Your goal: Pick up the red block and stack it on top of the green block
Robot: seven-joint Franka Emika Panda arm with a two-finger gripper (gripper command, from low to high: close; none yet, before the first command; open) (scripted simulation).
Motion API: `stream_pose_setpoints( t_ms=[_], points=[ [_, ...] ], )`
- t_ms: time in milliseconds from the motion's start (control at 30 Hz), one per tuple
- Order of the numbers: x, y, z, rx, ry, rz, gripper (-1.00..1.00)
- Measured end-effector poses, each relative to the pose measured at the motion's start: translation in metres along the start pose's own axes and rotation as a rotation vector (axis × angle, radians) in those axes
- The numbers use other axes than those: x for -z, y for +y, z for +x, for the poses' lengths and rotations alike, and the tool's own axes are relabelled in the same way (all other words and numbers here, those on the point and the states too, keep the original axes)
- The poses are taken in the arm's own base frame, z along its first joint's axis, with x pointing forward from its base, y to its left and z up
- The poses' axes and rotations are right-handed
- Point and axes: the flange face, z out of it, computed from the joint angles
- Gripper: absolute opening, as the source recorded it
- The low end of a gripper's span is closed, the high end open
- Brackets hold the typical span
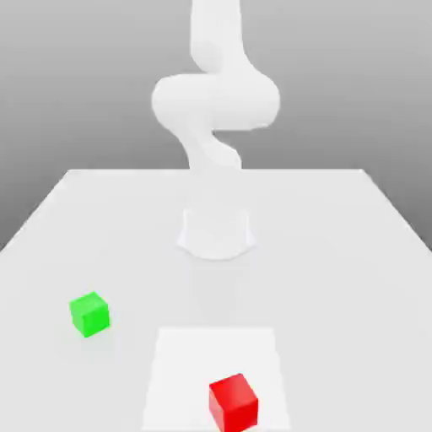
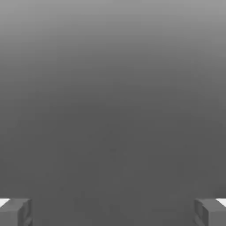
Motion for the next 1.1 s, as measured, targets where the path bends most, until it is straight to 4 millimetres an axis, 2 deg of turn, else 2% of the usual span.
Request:
stream_pose_setpoints(
  t_ms=[133, 267, 400, 567, 733, 900, 1067, 1100],
  points=[
    [-0.077, 0.001, -0.010, -0.142, -0.028, -0.118, 0.00],
    [-0.150, 0.013, -0.024, -0.280, -0.052, -0.229, 0.00],
    [-0.218, 0.034, -0.043, -0.417, -0.073, -0.335, 0.00],
    [-0.294, 0.070, -0.075, -0.591, -0.099, -0.465, 0.00],
    [-0.358, 0.112, -0.115, -0.769, -0.125, -0.594, 0.00],
    [-0.407, 0.155, -0.164, -0.947, -0.153, -0.723, 0.00],
    [-0.455, 0.188, -0.197, -0.982, -0.158, -0.746, 0.00],
    [-0.460, 0.193, -0.201, -0.982, -0.158, -0.747, -1.00]
  ],
)
